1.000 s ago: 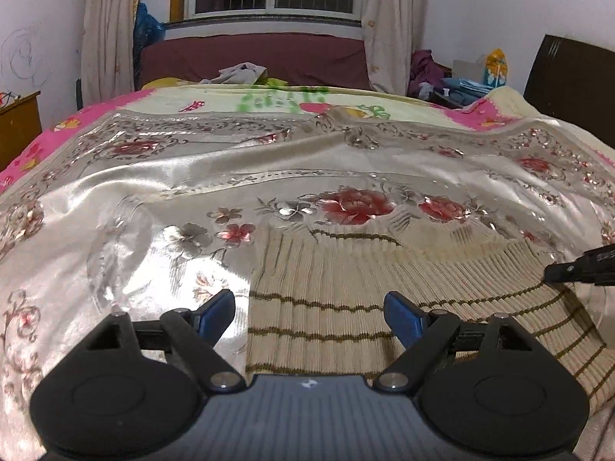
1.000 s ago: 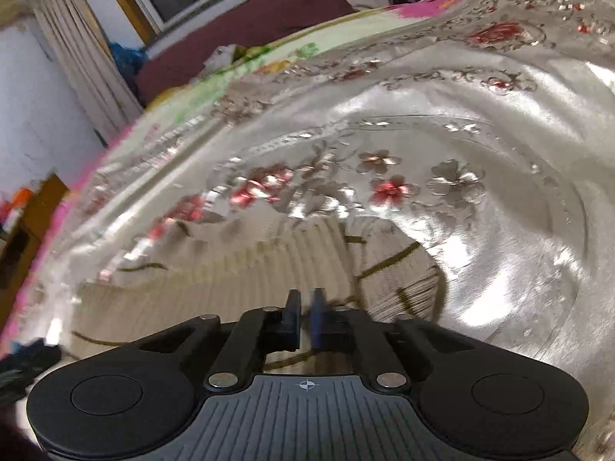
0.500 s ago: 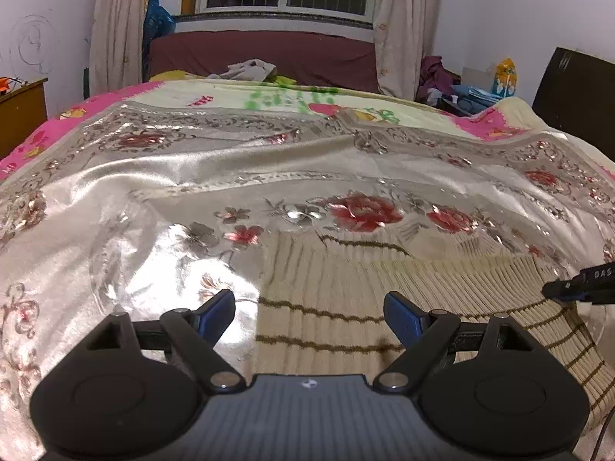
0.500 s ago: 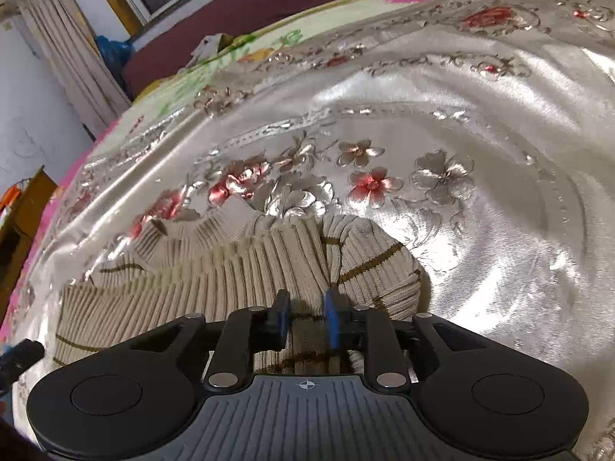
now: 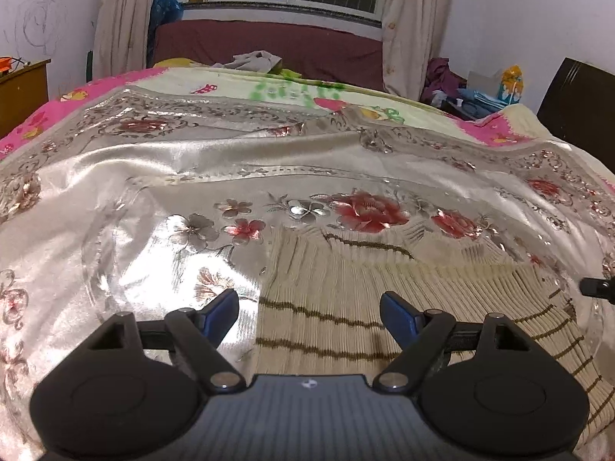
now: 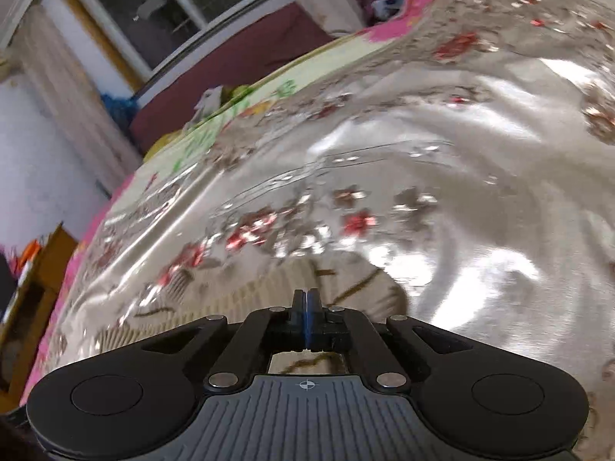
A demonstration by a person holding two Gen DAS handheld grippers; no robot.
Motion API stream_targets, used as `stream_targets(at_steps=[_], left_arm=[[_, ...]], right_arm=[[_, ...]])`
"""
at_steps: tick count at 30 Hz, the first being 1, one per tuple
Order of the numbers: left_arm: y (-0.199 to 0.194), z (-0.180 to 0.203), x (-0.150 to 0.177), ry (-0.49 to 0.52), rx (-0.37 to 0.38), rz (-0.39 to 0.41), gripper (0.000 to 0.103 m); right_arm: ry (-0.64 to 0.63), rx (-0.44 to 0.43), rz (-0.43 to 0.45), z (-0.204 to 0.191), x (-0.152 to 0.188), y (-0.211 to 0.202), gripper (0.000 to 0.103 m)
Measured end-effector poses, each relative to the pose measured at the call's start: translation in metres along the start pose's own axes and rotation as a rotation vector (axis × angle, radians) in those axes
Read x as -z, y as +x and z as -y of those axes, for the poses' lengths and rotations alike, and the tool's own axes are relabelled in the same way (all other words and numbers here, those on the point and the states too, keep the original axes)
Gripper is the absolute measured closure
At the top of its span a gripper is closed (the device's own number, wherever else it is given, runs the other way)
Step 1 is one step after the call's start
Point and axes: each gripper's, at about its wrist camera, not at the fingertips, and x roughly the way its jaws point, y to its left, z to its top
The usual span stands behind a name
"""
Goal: Fold small clothes
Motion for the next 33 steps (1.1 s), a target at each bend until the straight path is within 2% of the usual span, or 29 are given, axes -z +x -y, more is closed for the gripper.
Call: stream_targets(at_steps=[1,3,7,9,11,17,22,26,29,31,33], left_arm=[[0.002,-0.001,-0.001,-0.009,-0.005,-0.004,0.019],[0.005,-0.003,-0.001,-0.02,0.0,-0.016,0.019],[0.005,-0.003,0.001,-0.007,-0.001,-0.023,0.019],[0.006,-0.002,0.001,0.0,-0.001,-0.029,0.018],[0.006,-0.003,0.0,-0.003,-0.001,-0.031,0.018],[0.009,-0.003,0.0,-0.005,0.002,-0.047,0.018],[0.007,-0.004,0.001,-0.008,0.016,-0.048,0.018],[0.009,-0.003,0.002,-0.004,0.013,-0.057,0.018],[0.01,-0.001,0.004,-0.003,0.017,-0.069,0.018],[0.011,0.001,0.006,0.009,0.018,-0.075,0.018],[0.01,0.002,0.007,0.016,0.023,-0.08,0.018]], right_arm=[[0.007,0.007,-0.022,0.004,0.0,0.003,0.103],[0.029,-0.007,-0.067,0.008,0.002,0.01,0.094],[0.014,-0.032,-0.117,0.001,0.003,0.029,0.09],[-0.001,-0.033,-0.135,-0.006,0.003,0.039,0.079],[-0.032,-0.016,-0.146,-0.013,0.002,0.049,0.075],[-0.092,0.025,-0.177,-0.018,0.004,0.066,0.076],[-0.038,-0.001,-0.143,-0.007,0.004,0.053,0.075],[0.001,-0.024,-0.17,0.001,0.004,0.059,0.075],[-0.027,-0.026,-0.189,-0.006,0.003,0.064,0.067],[-0.036,-0.015,-0.172,-0.007,0.001,0.061,0.068],[0.012,-0.038,-0.158,0.001,-0.001,0.057,0.069]])
